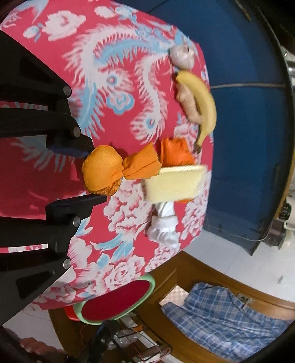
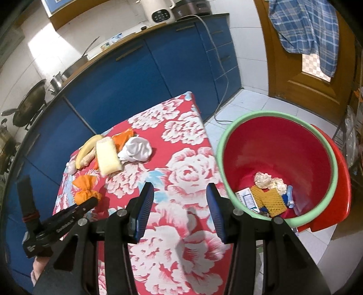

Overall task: Collect trash
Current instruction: 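Grasp the orange mesh bag with the left tool while the right tool grasps the white sock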

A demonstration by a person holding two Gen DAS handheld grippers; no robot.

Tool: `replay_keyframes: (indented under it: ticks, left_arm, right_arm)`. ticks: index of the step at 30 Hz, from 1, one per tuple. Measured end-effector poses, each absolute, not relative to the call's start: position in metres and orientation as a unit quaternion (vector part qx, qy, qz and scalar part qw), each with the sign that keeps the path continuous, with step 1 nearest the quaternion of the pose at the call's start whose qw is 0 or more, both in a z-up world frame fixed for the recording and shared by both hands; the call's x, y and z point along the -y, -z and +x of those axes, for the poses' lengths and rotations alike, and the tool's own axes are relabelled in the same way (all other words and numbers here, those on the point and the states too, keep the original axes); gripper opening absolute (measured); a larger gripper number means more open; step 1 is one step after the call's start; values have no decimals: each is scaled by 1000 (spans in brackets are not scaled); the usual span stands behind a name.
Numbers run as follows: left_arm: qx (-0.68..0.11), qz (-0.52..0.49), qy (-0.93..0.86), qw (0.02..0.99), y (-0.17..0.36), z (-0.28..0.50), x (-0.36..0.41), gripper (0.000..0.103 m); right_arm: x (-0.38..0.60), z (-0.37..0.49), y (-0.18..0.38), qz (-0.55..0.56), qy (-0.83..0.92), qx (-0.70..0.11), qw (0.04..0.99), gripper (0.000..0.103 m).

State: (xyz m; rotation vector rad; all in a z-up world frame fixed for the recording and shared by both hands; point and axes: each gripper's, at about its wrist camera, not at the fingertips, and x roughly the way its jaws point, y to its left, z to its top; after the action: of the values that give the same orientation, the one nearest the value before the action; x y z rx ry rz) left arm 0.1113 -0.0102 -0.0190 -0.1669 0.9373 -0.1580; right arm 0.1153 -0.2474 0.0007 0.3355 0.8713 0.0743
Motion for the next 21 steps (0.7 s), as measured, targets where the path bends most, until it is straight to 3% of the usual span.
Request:
replay_keyframes:
  ticks: [9,21]
  left_arm:
    - [-410,-89,45,907,-7,116,-16,31]
    - [-405,-108,17,908,2,132,-44,31]
  right_arm:
    - [215,138,-4,149,-71,-416,894,51]
    - [172,190,15,140,-88,-422,891,53]
